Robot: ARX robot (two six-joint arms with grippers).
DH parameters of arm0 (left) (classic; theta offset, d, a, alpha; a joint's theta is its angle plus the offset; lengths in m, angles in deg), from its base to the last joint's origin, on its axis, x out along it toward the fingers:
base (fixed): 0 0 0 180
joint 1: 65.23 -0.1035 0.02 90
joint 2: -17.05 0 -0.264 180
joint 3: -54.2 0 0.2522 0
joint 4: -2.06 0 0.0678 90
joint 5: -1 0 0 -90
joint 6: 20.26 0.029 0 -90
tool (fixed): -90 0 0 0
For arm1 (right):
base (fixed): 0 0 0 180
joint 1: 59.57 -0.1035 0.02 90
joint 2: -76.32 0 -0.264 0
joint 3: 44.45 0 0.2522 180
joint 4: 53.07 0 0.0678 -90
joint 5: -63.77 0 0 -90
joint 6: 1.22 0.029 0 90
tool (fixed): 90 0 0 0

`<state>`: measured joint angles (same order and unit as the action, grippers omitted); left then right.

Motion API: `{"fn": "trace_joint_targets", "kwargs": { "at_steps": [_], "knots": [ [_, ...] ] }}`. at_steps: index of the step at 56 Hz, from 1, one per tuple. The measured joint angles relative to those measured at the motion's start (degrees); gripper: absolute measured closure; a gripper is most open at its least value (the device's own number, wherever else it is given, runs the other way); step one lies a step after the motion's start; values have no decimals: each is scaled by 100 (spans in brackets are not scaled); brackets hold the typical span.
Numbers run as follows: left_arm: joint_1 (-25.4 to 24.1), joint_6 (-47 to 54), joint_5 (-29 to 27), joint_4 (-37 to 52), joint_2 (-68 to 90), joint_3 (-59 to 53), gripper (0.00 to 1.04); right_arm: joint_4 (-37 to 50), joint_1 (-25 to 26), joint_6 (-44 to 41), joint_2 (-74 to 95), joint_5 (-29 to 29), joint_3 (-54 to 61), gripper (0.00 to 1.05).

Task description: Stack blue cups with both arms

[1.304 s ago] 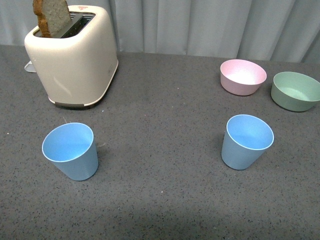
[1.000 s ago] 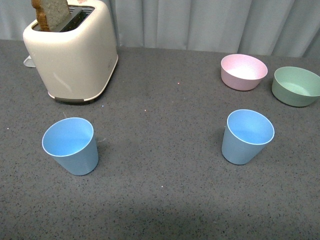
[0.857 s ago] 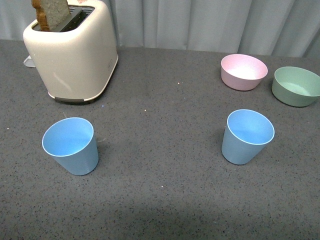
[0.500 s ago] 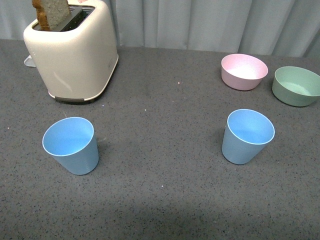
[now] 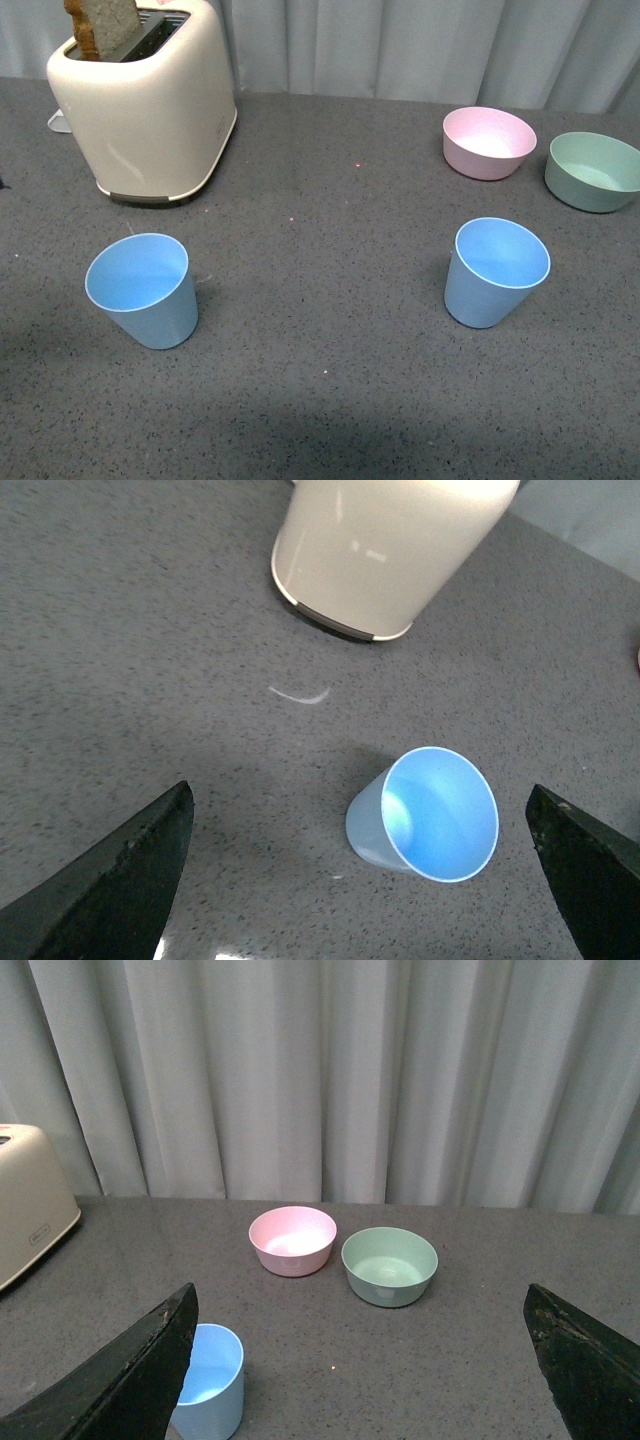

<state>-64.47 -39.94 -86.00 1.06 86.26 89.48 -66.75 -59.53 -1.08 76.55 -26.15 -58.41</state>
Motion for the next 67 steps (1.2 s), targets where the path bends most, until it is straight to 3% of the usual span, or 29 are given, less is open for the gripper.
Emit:
{"fn": "trace_joint_targets", "kwargs": {
  "at_steps": [19,41,52,58,67],
  "knots": [
    [481,-262,-46,-22,2090,879,7,0,0,0,0,0,0,10],
    [623,-466,-59,-133,3069,1314,8,0,0,0,0,0,0,10],
    [614,-597,-66,-203,3191,1458,38,0,0,0,0,0,0,10],
    [605,-612,-125,-343,3209,1491,63,0,0,0,0,0,0,10],
    [605,-612,-168,-494,3165,1517,86,0,0,0,0,0,0,10]
  ]
}}
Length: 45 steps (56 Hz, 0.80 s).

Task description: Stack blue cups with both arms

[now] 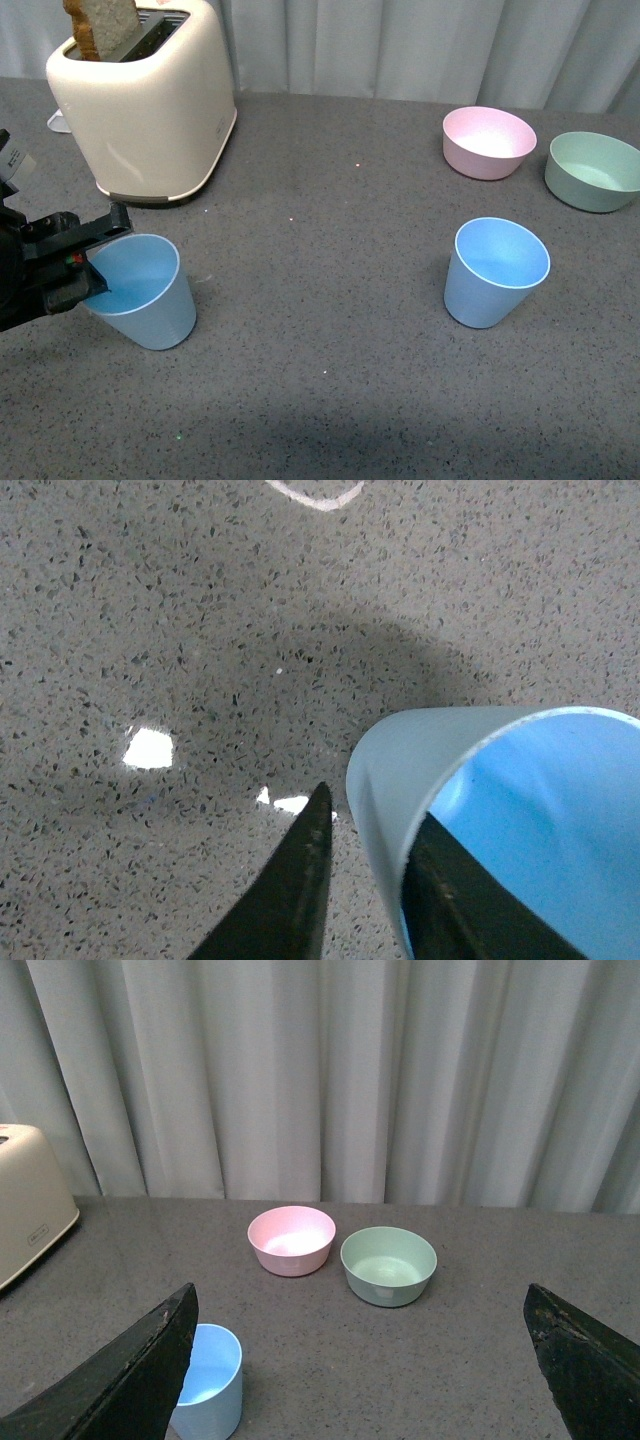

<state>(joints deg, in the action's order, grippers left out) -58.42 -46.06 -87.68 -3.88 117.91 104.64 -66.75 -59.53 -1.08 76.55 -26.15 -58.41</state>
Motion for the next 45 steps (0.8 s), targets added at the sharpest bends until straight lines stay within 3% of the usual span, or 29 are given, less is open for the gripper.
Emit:
{"fn": "trace_joint_targets", "kwargs": {
  "at_steps": [6,22,45],
  "knots": [
    [61,-20,57,-136,-166,2,101,2,0,0,0,0,0,10],
    [706,13,-146,-472,-330,437,101,0,0,0,0,0,0,10],
    [1917,61,-391,-793,752,1512,101,0,0,0,0,0,0,10]
  ]
}}
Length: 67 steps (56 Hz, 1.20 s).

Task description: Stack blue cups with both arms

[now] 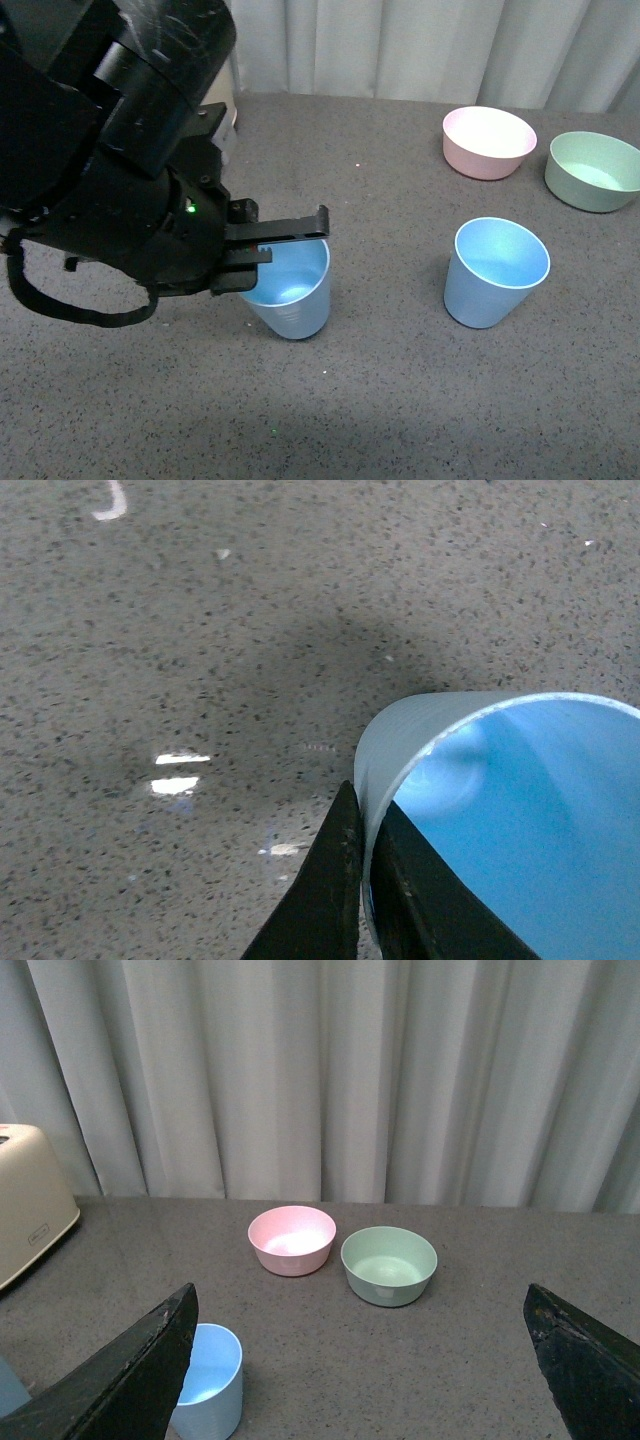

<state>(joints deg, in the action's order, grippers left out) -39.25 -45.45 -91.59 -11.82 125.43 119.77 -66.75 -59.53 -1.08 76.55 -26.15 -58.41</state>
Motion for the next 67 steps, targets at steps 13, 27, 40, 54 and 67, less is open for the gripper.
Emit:
{"fn": "trace_joint_targets", "kwargs": {
  "at_steps": [13,27,40,54,67],
  "knots": [
    [103,-42,-11,-157,326,367,101,0,0,0,0,-2,0,10],
    [164,-52,-15,-326,444,581,94,0,0,0,0,0,0,10],
    [133,-271,289,-304,225,476,44,0,0,0,0,0,0,10],
    [-31,-345,214,-251,-328,310,5,0,0,0,0,0,0,10],
    [-116,1325,-1810,4273,-105,-1563,32,2,0,0,0,0,0,10]
  ]
}}
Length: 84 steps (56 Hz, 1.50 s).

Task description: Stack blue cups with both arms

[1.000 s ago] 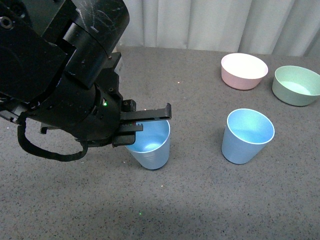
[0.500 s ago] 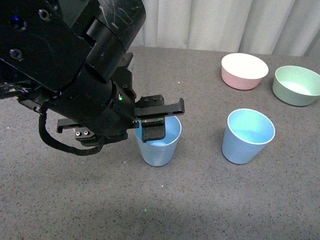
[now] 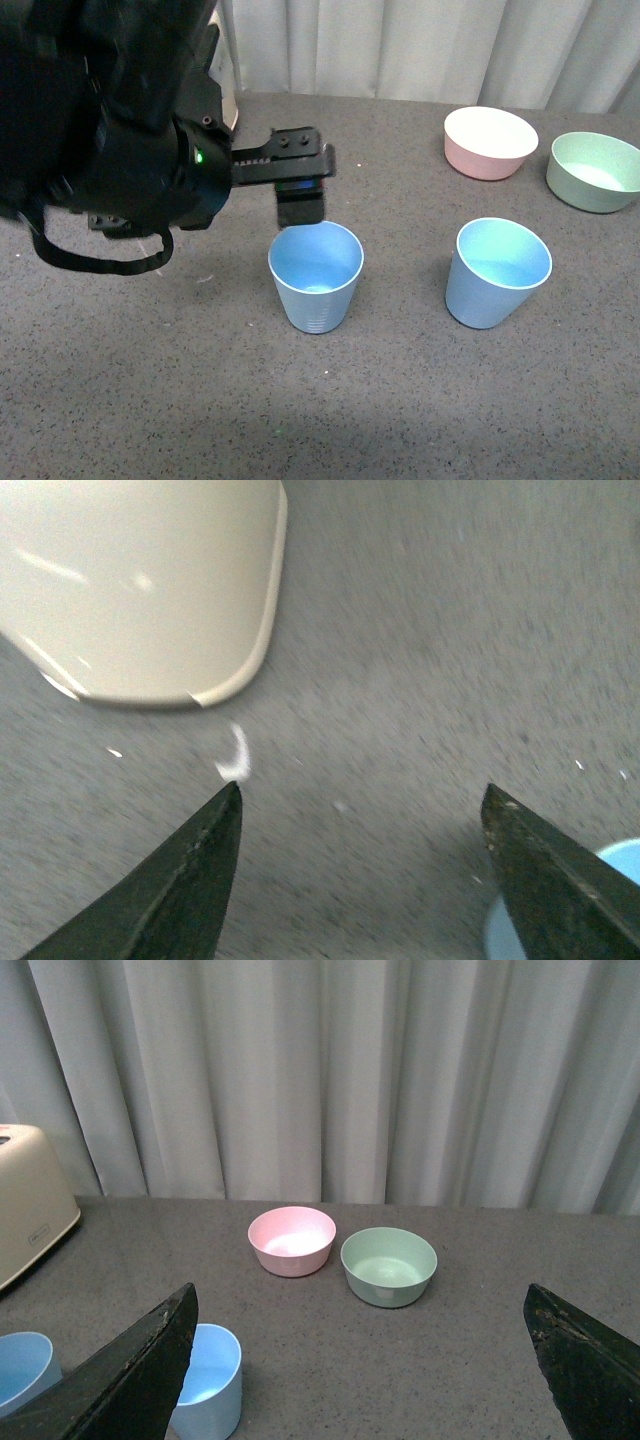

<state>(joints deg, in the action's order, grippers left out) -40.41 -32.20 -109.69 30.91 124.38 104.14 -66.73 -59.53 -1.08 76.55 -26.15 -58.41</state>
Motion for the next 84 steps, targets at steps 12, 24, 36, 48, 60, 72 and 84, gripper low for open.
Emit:
{"fn": "trace_joint_targets", "kwargs": {
  "at_steps": [12,24,36,48,60,72,84],
  "knots": [
    [-634,933,256,3254,-1167,-1478,66,-7,0,0,0,-7,0,10],
    [-1104,1082,713,3008,-2085,-2385,100,-7,0,0,0,0,0,10],
    [-1438,1132,1078,2251,-3261,-2809,101,-7,0,0,0,0,0,10],
    [-1766,1145,1362,1333,-4618,-3158,101,-7,0,0,0,0,0,10],
    [-2133,1147,1856,485,-5716,-3418,101,-7,0,-2,0,0,0,10],
    [-2465,1150,2052,-293,-6627,-3506,101,-7,0,0,0,0,0,10],
    [-2468,1152,2068,-984,-7396,-3510,101,-7,0,0,0,0,0,10]
  ]
}}
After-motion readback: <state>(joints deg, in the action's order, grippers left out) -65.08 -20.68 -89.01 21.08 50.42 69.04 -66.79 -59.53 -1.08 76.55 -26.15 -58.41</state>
